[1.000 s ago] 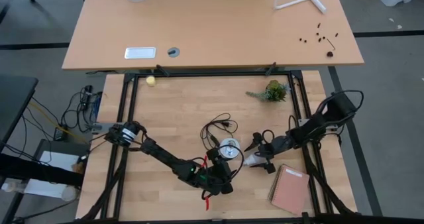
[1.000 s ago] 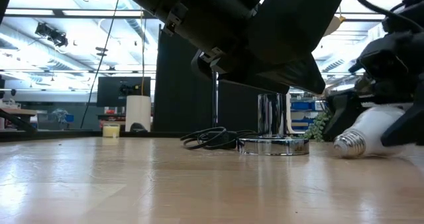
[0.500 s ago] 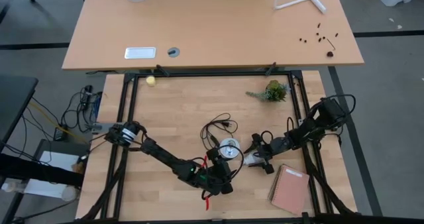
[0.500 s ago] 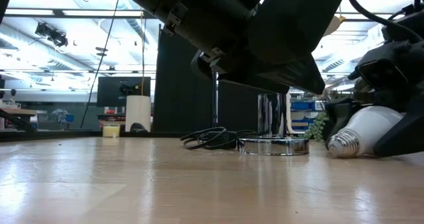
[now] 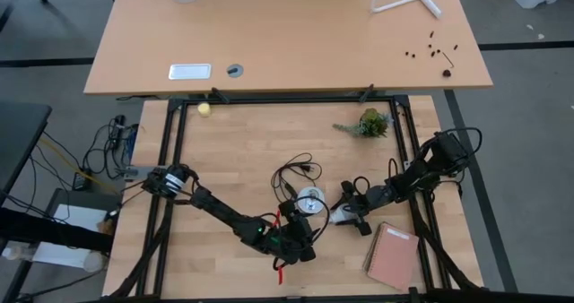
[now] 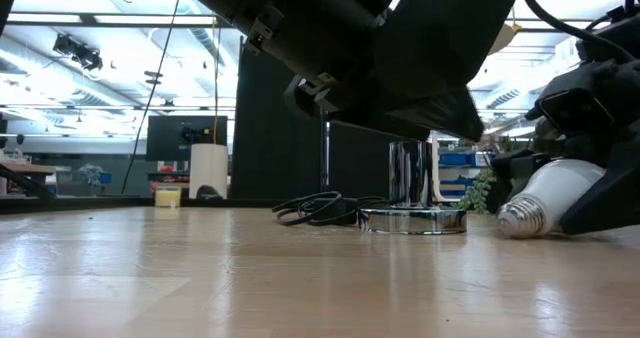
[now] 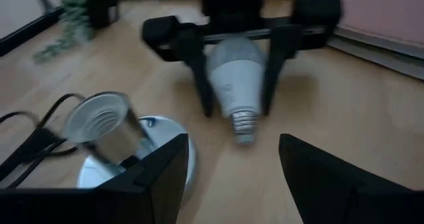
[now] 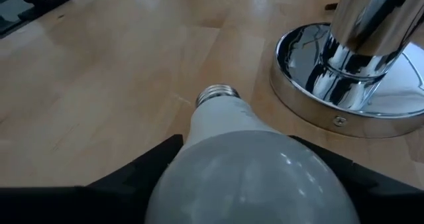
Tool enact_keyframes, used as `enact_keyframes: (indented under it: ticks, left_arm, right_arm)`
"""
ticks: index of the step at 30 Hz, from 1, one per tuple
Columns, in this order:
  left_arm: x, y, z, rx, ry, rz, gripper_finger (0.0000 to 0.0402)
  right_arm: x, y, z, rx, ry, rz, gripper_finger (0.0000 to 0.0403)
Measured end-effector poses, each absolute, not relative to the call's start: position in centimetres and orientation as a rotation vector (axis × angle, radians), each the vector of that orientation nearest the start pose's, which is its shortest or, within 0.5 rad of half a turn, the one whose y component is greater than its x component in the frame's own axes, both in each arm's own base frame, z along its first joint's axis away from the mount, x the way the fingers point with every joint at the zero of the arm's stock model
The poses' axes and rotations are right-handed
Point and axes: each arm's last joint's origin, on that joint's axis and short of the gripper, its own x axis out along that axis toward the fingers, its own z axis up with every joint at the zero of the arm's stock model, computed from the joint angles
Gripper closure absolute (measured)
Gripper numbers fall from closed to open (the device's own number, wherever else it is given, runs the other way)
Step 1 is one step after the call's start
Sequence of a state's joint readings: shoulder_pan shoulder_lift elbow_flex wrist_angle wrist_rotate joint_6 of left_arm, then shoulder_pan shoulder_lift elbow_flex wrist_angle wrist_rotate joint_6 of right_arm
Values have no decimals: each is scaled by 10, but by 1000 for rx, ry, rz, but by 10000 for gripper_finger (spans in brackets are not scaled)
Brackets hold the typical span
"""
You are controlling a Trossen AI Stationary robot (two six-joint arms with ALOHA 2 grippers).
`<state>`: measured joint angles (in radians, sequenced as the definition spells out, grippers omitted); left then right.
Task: Screw lightbulb
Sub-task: Insert the white lightbulb into the metallic lamp
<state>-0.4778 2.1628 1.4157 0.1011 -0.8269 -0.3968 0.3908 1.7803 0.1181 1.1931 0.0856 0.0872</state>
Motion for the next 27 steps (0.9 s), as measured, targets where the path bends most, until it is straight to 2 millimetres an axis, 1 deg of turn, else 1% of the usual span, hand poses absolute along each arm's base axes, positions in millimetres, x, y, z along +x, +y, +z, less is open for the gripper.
enact_keyframes:
  ticks: [3,7,9,15,19,22,25,27]
  left_arm:
    - [414,-189,145,-19,430,498,163]
    - [408,-185,140,-34,472,560,163]
    - [404,-184,137,-43,497,585,163]
    - [400,-182,133,-52,531,609,163]
    - [397,-179,130,-84,551,641,163]
    - [394,-178,129,-86,562,658,163]
    - [393,-178,129,-68,563,671,163]
    - [392,-176,128,-40,566,691,163]
  right_arm:
    - [185,74,72,-22,453,281,130]
    - [185,74,77,-9,432,281,147]
    - [184,73,78,-14,449,280,150]
    - [182,72,80,-6,484,274,132]
    - [187,75,86,0,528,266,137]
    - [198,79,95,-20,610,258,148]
    - [208,83,110,-59,700,255,150]
    - [215,86,123,-94,747,258,145]
